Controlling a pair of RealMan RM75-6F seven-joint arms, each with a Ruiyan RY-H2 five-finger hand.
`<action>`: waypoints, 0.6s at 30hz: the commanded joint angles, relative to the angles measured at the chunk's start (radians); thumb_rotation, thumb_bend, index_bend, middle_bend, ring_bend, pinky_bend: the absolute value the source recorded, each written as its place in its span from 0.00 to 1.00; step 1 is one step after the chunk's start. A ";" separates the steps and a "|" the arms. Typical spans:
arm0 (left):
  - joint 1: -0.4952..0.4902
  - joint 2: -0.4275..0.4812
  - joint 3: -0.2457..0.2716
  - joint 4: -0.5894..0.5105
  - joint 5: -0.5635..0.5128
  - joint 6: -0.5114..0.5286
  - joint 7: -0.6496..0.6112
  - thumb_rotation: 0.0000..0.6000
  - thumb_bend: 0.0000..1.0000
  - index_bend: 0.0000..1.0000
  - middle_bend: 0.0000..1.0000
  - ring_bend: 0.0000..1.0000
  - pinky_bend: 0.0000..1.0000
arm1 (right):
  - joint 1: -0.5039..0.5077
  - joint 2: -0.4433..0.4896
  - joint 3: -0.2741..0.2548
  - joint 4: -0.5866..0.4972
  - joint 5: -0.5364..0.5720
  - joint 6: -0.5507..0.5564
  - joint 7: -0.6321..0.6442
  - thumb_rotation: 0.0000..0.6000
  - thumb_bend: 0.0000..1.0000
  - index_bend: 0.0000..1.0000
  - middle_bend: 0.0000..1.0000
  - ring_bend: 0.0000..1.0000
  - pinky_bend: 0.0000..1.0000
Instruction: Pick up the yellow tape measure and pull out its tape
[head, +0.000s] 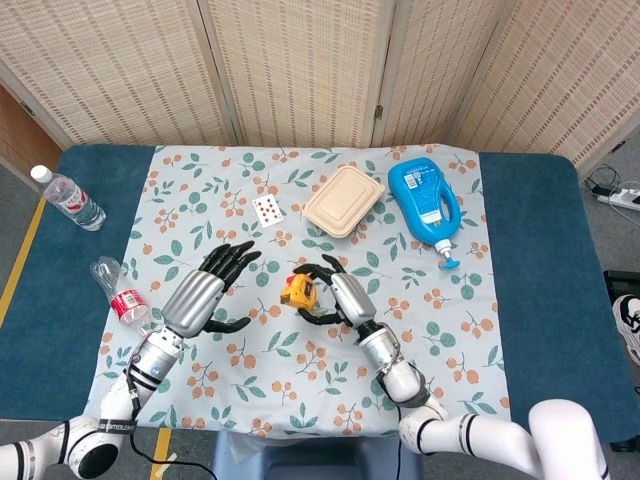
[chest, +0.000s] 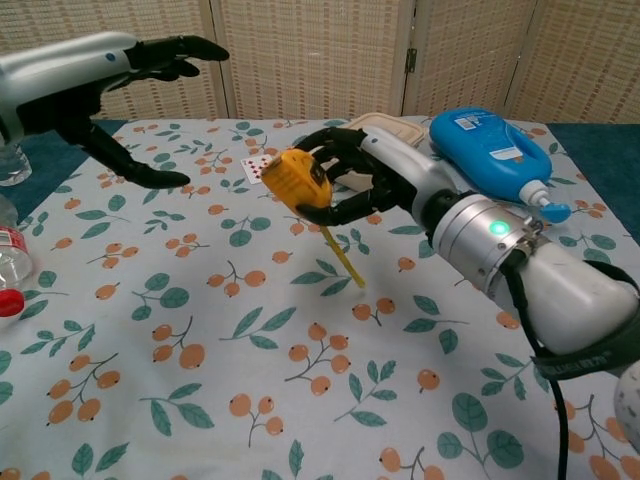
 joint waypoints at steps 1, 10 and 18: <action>-0.026 -0.037 -0.005 0.005 -0.019 -0.008 0.022 1.00 0.25 0.06 0.02 0.08 0.00 | 0.016 -0.047 0.013 0.045 -0.002 0.005 0.033 1.00 0.34 0.56 0.47 0.32 0.03; -0.071 -0.113 -0.002 0.034 -0.052 -0.002 0.091 1.00 0.25 0.07 0.02 0.08 0.00 | 0.036 -0.132 0.025 0.131 -0.021 0.025 0.082 1.00 0.34 0.56 0.47 0.32 0.03; -0.095 -0.155 -0.013 0.091 -0.109 0.004 0.118 1.00 0.25 0.07 0.02 0.08 0.00 | 0.034 -0.159 0.013 0.162 -0.042 0.049 0.081 1.00 0.34 0.56 0.47 0.32 0.03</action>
